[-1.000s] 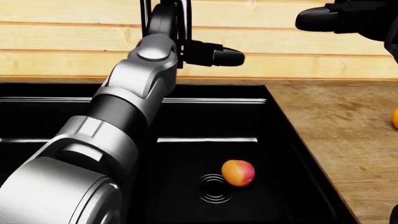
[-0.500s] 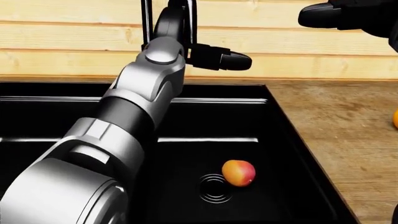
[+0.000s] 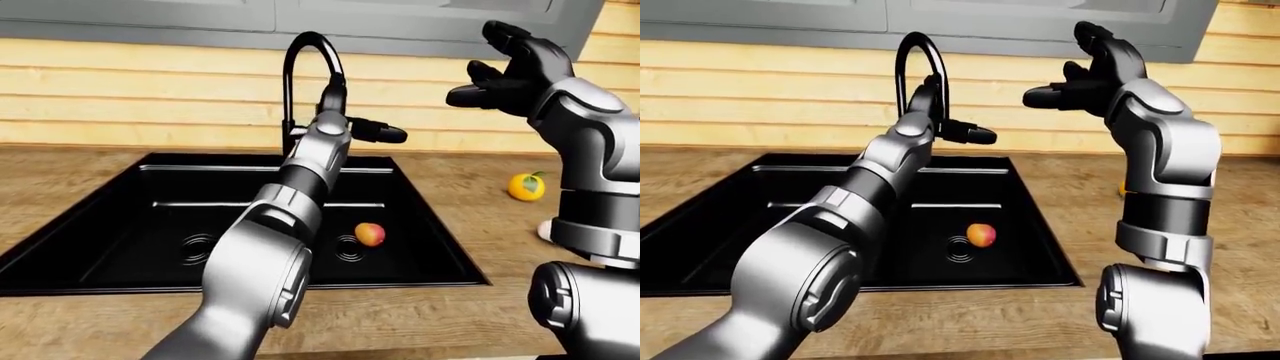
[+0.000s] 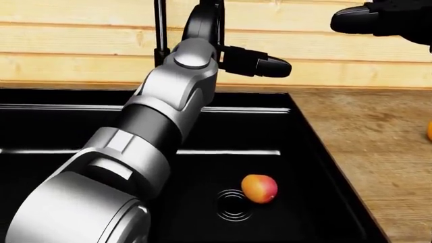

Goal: Turn the sink spout to the right.

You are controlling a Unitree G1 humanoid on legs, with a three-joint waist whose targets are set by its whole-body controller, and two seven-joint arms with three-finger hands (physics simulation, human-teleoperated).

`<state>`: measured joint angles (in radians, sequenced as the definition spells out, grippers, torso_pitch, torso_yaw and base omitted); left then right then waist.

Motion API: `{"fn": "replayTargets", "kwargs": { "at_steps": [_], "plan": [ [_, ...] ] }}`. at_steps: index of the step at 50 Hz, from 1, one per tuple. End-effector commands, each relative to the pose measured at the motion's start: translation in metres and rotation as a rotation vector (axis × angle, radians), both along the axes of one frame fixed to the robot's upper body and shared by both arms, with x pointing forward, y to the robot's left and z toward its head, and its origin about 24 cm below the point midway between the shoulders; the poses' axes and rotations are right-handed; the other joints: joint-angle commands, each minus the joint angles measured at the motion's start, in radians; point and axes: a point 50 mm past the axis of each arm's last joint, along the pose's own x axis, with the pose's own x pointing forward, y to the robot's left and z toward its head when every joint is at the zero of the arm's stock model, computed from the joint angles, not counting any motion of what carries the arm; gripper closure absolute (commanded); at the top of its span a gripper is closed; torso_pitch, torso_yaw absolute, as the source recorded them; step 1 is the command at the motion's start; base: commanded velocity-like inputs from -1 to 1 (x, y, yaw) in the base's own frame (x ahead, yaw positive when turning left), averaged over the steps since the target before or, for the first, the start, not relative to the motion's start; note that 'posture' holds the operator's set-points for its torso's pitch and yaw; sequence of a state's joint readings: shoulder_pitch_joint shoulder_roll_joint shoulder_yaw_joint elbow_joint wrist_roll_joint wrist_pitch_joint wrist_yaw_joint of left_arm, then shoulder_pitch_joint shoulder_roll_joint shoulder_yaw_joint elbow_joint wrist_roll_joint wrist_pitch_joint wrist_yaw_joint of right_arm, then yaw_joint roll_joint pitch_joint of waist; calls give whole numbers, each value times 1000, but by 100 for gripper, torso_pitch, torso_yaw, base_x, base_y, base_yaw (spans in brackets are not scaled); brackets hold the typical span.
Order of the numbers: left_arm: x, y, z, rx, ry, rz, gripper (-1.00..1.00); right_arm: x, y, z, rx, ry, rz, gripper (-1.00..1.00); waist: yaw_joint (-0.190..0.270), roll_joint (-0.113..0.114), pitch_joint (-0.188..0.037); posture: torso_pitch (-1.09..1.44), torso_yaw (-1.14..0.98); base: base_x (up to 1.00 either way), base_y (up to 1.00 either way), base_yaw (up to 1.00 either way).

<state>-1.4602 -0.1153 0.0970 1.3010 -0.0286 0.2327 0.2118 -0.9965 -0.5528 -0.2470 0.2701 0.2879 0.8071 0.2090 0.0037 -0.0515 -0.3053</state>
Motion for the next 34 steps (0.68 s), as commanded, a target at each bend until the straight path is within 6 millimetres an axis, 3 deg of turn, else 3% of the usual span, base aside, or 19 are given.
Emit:
{"fn": "replayTargets", "kwargs": {
  "at_steps": [1, 34],
  "plan": [
    [1, -1, 28, -20, -105, -4, -100, -4, -1, 26, -9, -86, -4, -100, 0, -7, -11, -45, 0, 0, 0, 0],
    [-6, -21, 26, -19, -101, -47, -100, -9, -4, 23, -7, -90, -11, -100, 1, -13, -10, -45, 0, 0, 0, 0]
  ]
}}
